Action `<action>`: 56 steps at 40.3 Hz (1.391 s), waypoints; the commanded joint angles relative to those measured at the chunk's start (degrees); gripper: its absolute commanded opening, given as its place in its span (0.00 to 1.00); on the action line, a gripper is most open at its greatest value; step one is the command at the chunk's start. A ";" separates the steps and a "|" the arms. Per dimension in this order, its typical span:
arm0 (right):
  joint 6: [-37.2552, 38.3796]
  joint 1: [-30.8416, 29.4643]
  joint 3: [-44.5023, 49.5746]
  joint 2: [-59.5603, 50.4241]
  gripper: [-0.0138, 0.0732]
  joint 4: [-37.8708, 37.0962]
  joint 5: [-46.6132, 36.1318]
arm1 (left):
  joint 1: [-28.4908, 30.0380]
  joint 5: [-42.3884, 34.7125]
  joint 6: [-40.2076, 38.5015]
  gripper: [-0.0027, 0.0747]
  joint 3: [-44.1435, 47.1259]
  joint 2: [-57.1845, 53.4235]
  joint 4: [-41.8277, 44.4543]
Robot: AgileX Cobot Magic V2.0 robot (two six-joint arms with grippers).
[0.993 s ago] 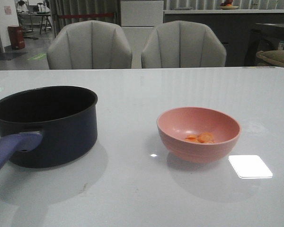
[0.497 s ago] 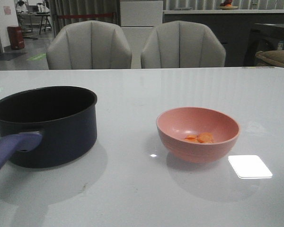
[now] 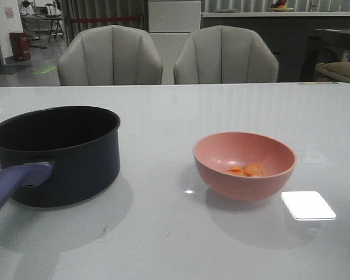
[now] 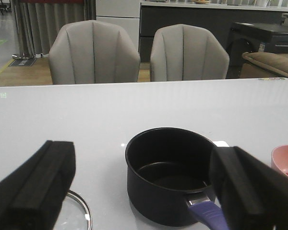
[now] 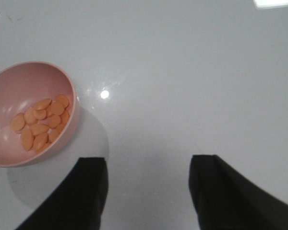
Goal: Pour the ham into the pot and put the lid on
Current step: 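Lower the right gripper to the pink bowl rim and grasp it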
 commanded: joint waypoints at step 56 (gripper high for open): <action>-6.00 9.36 -36.67 50.22 0.33 9.53 8.53 | -0.47 -3.73 -0.12 0.82 -1.36 0.70 -0.70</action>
